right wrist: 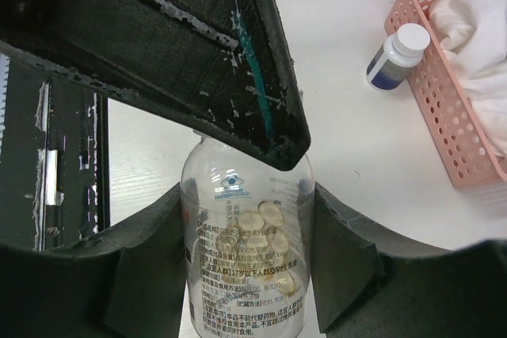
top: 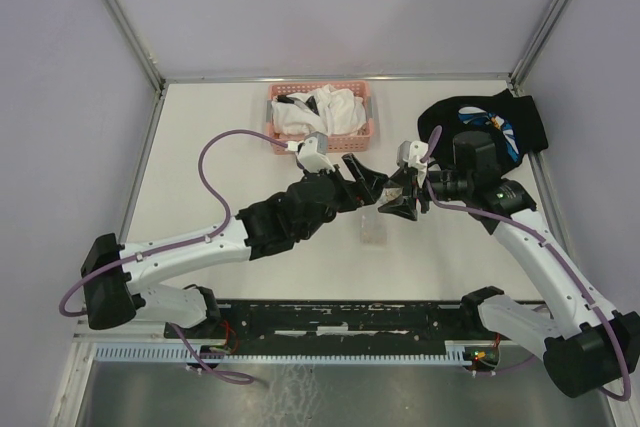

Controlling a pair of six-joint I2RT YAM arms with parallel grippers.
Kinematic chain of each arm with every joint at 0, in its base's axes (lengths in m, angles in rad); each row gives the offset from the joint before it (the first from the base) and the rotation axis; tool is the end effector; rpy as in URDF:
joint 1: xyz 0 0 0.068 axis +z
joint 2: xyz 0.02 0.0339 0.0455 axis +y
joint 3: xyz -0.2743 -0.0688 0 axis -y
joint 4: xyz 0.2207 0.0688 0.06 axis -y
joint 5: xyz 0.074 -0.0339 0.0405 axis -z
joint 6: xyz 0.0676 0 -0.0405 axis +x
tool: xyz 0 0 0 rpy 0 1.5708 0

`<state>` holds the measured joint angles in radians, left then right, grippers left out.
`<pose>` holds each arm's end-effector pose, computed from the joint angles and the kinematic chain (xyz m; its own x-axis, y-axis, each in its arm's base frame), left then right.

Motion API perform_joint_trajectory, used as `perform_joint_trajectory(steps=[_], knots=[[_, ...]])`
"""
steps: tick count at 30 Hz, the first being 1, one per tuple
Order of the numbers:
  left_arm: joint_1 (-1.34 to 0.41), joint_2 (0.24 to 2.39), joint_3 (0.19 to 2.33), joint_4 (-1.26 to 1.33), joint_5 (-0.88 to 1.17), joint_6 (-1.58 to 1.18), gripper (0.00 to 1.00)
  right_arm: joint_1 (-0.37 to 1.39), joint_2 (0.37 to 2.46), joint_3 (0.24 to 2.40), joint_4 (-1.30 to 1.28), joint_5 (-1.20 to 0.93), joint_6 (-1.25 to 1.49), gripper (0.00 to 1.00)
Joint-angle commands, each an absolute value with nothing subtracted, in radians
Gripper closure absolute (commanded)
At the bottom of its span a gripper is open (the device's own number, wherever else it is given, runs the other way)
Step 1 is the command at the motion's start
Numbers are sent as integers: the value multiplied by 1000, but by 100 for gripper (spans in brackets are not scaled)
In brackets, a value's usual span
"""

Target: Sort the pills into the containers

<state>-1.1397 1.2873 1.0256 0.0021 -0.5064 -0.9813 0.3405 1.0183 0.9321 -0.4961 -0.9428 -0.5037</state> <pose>0.1554 -0.2594 0.3435 -0.5572 -0.5281 -0.6408 0.2436 0.6338 -0.7342 0.1665 0.1170 0.3252 -0.0518 -0.3192 -0.9463 -0.9800 0.1987 -0.0134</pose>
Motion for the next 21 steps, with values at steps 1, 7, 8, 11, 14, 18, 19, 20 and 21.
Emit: perform_joint_trajectory(steps=[1,7,8,11,14,18,19,20,21], knots=[[-1149,1287,1074,63,-538,-1020,12,348,1017,956,-488,-945,-516,96],[-1151,1292,1067,74,-521,-1030,17,348,1019,958,-484,-945,-507,96],[-1152,1292,1065,74,-521,-1033,17,349,1020,958,-484,-945,-505,96],[-1152,1286,1060,75,-527,-1043,18,349,1021,957,-480,-942,-497,96],[-1152,1280,1053,81,-537,-1045,21,348,1023,958,-478,-941,-494,96],[-1152,1279,1049,93,-532,-1041,25,349,1024,959,-477,-938,-492,96],[-1152,1279,1050,94,-529,-1040,26,350,1025,959,-477,-938,-491,96],[-1152,1279,1049,96,-525,-1039,27,350,1026,959,-477,-937,-491,96],[-1153,1279,1049,97,-523,-1039,28,349,1027,959,-476,-936,-490,96]])
